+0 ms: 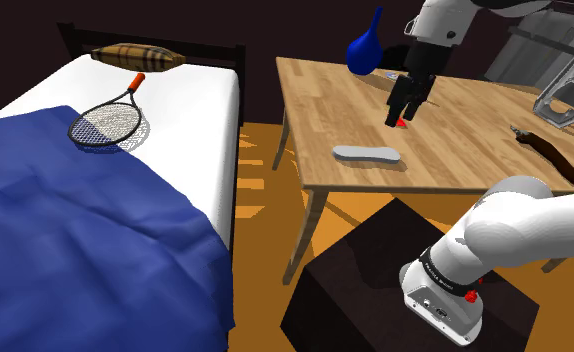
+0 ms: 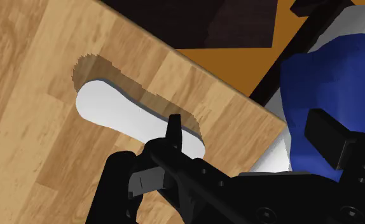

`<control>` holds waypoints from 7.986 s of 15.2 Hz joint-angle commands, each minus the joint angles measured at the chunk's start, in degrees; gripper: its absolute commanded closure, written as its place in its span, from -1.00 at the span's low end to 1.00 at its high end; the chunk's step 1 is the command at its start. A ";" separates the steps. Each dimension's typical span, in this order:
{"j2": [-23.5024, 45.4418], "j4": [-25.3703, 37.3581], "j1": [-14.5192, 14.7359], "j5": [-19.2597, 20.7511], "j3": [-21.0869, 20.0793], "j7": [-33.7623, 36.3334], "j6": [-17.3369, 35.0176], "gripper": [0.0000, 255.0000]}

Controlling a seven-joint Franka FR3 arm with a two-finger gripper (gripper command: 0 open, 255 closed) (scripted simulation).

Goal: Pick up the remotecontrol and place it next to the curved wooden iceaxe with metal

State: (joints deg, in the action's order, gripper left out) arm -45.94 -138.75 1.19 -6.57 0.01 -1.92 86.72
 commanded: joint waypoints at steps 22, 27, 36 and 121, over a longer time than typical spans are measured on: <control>12.57 -17.87 8.85 19.84 18.04 -50.66 37.81 -1.00; 12.86 -18.14 8.84 19.90 18.14 -50.66 38.37 -1.00; 12.86 -18.14 8.85 19.90 18.13 -50.65 38.36 1.00; 0.25 -7.82 -5.11 47.75 57.43 -86.62 26.17 1.00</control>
State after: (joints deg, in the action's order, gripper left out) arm -45.69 -146.57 -3.93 41.16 57.41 -88.54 112.85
